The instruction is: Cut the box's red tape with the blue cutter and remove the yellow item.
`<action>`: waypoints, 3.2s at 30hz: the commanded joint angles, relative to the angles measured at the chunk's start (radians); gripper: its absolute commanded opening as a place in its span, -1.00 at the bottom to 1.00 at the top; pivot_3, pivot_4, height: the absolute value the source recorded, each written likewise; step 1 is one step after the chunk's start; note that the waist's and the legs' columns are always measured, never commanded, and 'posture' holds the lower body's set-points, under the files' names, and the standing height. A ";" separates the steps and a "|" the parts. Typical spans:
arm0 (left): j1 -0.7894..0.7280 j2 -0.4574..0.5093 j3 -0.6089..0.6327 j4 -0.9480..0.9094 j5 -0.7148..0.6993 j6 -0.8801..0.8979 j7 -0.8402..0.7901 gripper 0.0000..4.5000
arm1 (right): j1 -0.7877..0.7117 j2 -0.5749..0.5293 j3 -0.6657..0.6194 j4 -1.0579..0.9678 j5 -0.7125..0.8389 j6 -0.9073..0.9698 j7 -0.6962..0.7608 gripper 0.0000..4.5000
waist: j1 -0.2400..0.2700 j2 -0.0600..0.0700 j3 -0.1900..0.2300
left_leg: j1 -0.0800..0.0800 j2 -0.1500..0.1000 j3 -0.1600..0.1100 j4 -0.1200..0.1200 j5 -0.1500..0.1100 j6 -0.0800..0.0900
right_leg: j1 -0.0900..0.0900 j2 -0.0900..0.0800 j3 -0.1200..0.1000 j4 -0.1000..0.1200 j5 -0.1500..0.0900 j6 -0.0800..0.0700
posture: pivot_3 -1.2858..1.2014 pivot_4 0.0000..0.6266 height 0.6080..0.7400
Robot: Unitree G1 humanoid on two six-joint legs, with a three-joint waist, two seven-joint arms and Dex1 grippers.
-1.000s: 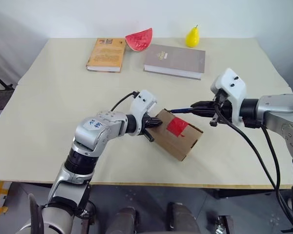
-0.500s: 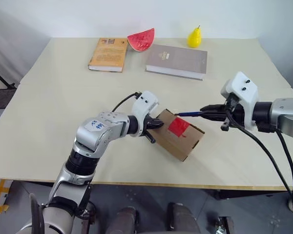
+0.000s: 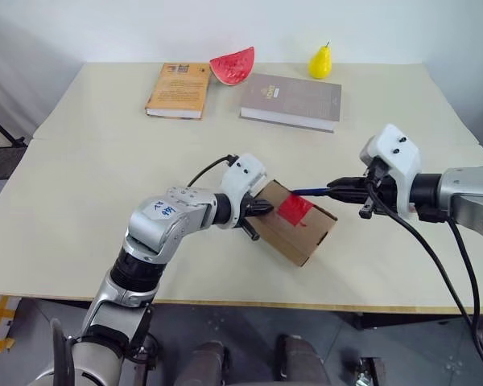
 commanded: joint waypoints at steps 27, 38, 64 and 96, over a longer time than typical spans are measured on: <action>0.007 -0.051 -0.043 0.024 0.043 0.040 0.075 -0.99 | -0.013 -0.075 0.008 -0.033 0.041 0.072 0.008 -0.93 | 0.001 -0.002 -0.001 | 0.003 0.000 0.000 0.001 0.000 0.000 | 0.004 0.000 0.000 0.000 0.000 0.000 | 0.03 -0.52 1.00; 0.003 -0.095 -0.068 0.057 0.064 0.109 0.147 -0.99 | 0.004 -0.153 -0.085 -0.113 0.150 0.271 0.002 -0.93 | 0.025 -0.002 -0.001 | 0.003 -0.001 -0.002 0.001 0.000 0.001 | 0.006 0.000 0.000 -0.002 0.000 0.000 | 0.03 -0.52 1.00; -0.011 -0.096 -0.074 0.101 0.075 0.075 0.156 -0.99 | -0.004 -0.114 -0.058 -0.083 0.168 0.263 -0.059 -0.93 | 0.017 -0.005 -0.003 | 0.009 0.000 -0.001 0.003 0.000 0.002 | 0.015 0.000 0.000 -0.012 0.000 0.000 | 0.03 -0.52 1.00; -0.012 -0.094 -0.086 0.099 0.098 0.058 0.113 -0.99 | -0.129 0.136 -0.147 -0.063 0.192 0.268 -0.136 -0.93 | -0.005 -0.005 -0.003 | 0.008 0.002 -0.001 0.004 0.000 0.001 | 0.013 0.002 0.001 -0.011 0.001 -0.001 | 0.03 -0.52 1.00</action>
